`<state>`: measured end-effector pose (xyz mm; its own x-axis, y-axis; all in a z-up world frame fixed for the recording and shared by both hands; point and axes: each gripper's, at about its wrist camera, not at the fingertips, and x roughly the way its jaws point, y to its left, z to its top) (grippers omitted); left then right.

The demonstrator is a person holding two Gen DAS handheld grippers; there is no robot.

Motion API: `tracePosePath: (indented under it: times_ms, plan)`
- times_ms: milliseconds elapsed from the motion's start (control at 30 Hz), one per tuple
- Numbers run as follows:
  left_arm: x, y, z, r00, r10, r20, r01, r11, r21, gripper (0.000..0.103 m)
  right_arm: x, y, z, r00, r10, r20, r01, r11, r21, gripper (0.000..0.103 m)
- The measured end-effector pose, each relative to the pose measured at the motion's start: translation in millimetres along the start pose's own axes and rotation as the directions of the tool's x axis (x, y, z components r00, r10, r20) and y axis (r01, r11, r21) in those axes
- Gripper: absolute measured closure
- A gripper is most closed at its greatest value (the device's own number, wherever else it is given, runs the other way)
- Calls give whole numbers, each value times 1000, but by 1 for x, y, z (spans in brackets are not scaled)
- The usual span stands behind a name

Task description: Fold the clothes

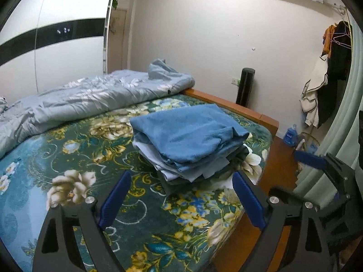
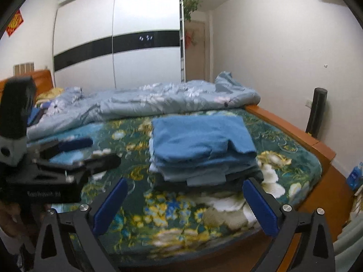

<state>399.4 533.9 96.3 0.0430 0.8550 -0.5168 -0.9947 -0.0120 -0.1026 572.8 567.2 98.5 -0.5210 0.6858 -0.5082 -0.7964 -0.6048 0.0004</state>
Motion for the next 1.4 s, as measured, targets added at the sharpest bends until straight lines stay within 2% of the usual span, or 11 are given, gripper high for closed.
tracePosePath:
  times_ms: [167, 367, 633, 700, 800, 933, 1400]
  plan:
    - [-10, -9, -2, 1000, 24, 10, -25, 999, 22, 11, -8, 2, -7, 1000, -1, -27, 2, 999, 47, 0]
    - [-19, -16, -7, 1000, 12, -8, -12, 1000, 18, 11, -14, 13, -15, 997, -8, -70, 9, 1000, 16, 0]
    - [-29, -18, -10, 1000, 22, -10, -21, 1000, 23, 11, -31, 3, -24, 997, -64, -32, 68, 988, 141, 0]
    - [-29, -17, -10, 1000, 15, -23, -15, 1000, 21, 11, -41, -5, -25, 999, -48, 6, 46, 977, 208, 0]
    - [-34, -15, -8, 1000, 15, -11, -15, 1000, 8, 11, -47, -11, -23, 999, -45, 23, 38, 969, 244, 0]
    - [-40, -13, -6, 1000, 29, 1, -29, 1000, 11, 11, -58, -13, -20, 994, -101, 42, 89, 968, 236, 0]
    - [-43, -14, -12, 996, 93, -13, -92, 996, 16, 11, -71, -6, -18, 987, -146, 70, 126, 963, 237, 0]
